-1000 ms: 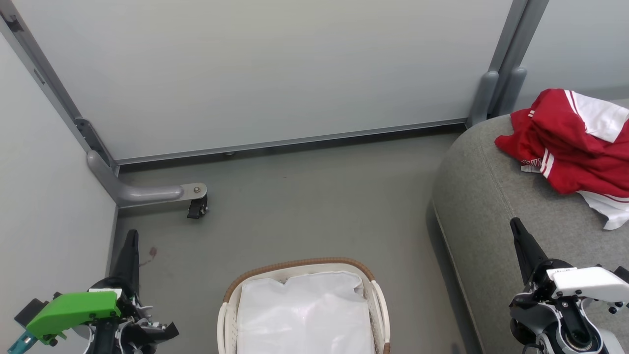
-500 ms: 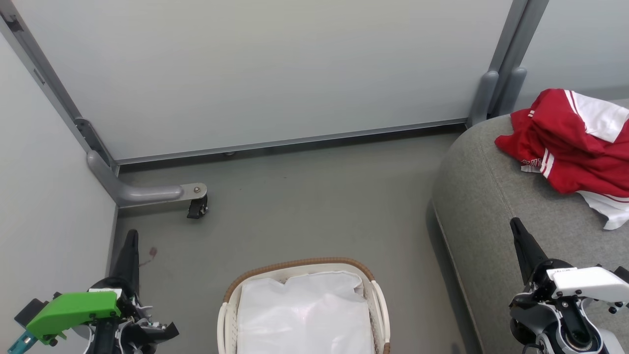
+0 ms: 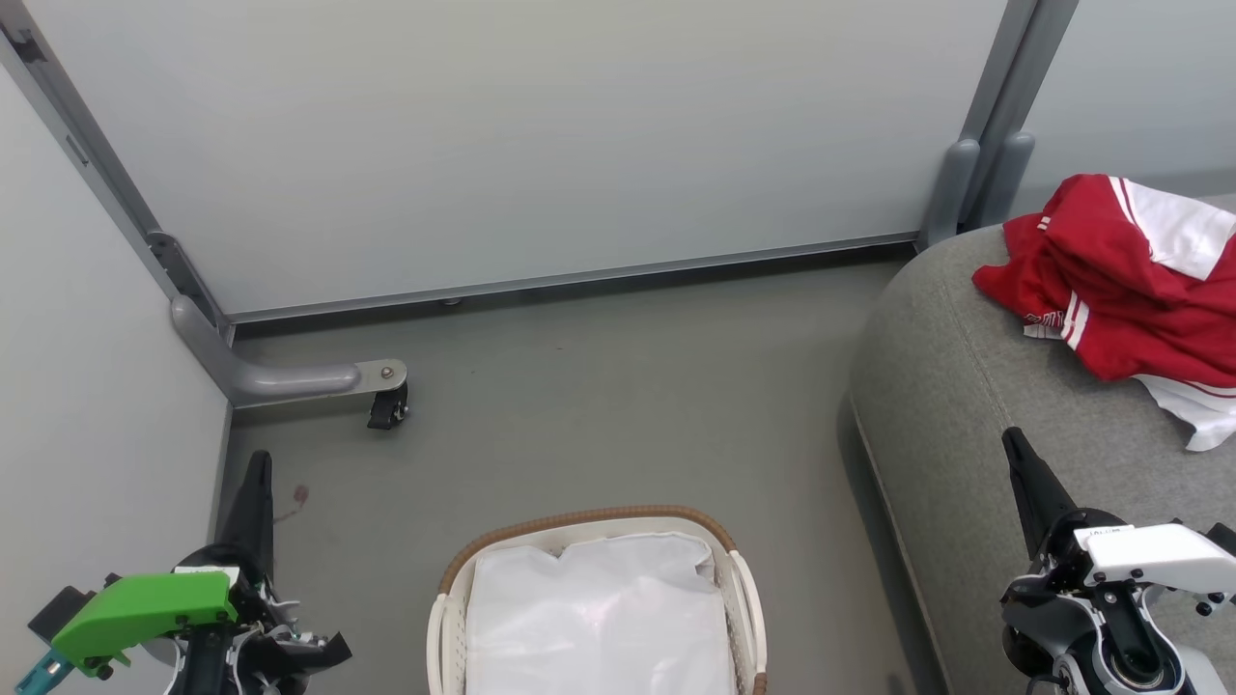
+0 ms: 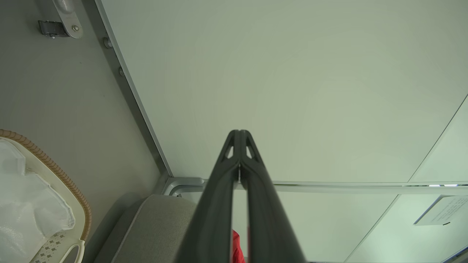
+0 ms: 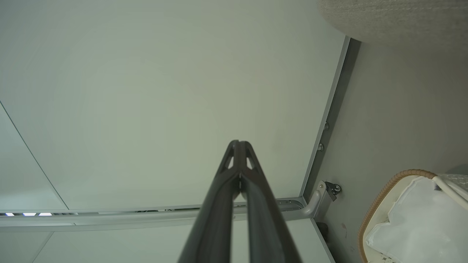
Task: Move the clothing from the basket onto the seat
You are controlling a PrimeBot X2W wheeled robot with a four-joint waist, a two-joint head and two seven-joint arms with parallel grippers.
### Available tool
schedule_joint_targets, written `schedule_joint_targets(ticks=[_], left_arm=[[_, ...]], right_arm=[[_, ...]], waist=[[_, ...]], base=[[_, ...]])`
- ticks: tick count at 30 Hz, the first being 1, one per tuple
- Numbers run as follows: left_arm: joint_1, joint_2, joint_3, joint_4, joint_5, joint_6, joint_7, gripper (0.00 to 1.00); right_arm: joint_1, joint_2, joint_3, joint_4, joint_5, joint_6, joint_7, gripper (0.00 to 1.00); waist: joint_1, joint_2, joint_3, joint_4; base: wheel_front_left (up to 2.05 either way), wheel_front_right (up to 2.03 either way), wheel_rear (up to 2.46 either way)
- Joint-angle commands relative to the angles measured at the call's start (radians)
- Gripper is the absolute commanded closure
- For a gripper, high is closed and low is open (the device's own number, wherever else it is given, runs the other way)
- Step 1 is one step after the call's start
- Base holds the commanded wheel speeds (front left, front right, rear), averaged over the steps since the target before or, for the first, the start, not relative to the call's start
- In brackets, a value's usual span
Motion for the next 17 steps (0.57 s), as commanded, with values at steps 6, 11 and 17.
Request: schedule_joint_targets(ticks=[6, 11, 17], left_arm=[[-0.011, 0.004, 0.002, -0.002, -0.002, -0.007, 0.004, 1.00], [-0.011, 0.004, 0.002, -0.002, -0.002, -0.007, 0.004, 1.00], [-0.011, 0.004, 0.002, -0.002, -0.002, -0.007, 0.004, 1.00]], right_arm=[[0.010, -0.006, -0.002, -0.003, 0.003, -0.001, 0.003, 1.00], [0.010, -0.006, -0.002, -0.003, 0.003, -0.001, 0.003, 1.00], [0.010, -0.006, -0.002, -0.003, 0.003, -0.001, 0.003, 1.00]], waist=[[0.0000, -0.0001, 0.000, 0.000], [0.0000, -0.0001, 0.000, 0.000], [0.0000, -0.0001, 0.000, 0.000]], base=[[0.00, 0.00, 0.00], [0.00, 0.00, 0.00], [0.00, 0.00, 0.00]])
